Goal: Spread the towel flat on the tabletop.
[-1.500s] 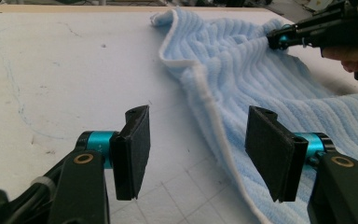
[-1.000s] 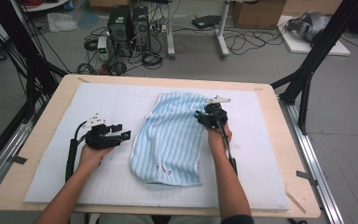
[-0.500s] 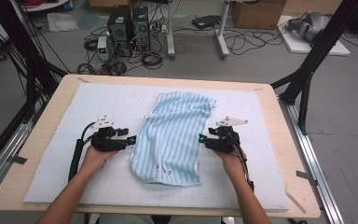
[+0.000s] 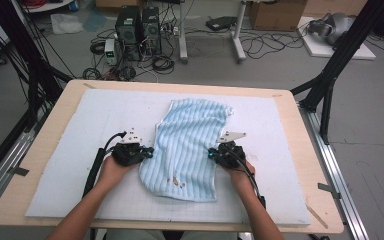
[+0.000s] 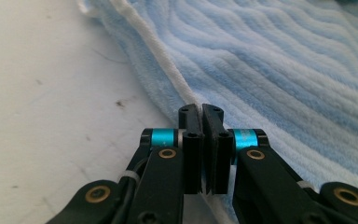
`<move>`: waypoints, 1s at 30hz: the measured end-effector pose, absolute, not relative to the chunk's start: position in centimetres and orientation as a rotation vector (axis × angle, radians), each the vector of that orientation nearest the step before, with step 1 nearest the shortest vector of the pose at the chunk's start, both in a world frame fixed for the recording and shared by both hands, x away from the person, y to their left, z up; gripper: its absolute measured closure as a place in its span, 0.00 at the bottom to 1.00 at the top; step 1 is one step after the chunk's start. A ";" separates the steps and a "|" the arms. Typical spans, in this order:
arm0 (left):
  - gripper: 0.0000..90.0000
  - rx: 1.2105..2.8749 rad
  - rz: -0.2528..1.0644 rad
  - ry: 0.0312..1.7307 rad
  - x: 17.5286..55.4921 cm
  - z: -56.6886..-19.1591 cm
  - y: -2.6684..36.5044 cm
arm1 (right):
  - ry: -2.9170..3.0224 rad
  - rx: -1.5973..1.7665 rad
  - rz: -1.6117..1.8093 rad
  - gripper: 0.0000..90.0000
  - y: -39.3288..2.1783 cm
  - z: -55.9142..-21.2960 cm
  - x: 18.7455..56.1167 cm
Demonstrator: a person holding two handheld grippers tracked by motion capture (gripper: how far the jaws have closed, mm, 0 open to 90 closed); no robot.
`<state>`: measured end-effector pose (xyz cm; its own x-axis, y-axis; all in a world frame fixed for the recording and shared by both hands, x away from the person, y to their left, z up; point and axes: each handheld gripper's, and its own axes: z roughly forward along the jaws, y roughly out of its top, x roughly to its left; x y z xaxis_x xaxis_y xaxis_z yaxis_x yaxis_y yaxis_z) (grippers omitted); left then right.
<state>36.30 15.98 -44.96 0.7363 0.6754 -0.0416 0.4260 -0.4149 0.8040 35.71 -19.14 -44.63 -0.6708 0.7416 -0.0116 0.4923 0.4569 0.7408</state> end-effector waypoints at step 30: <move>0.96 1.851 0.344 0.913 41.0 -44.3 14.3 | 2.327 1.082 1.041 0.86 -19.3 -44.8 38.0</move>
<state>41.04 14.26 -44.33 0.6740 0.7211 -0.1605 0.4362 -0.2131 0.8743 38.02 -19.26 -44.75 -0.6368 0.7707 -0.0221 0.4974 0.4325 0.7520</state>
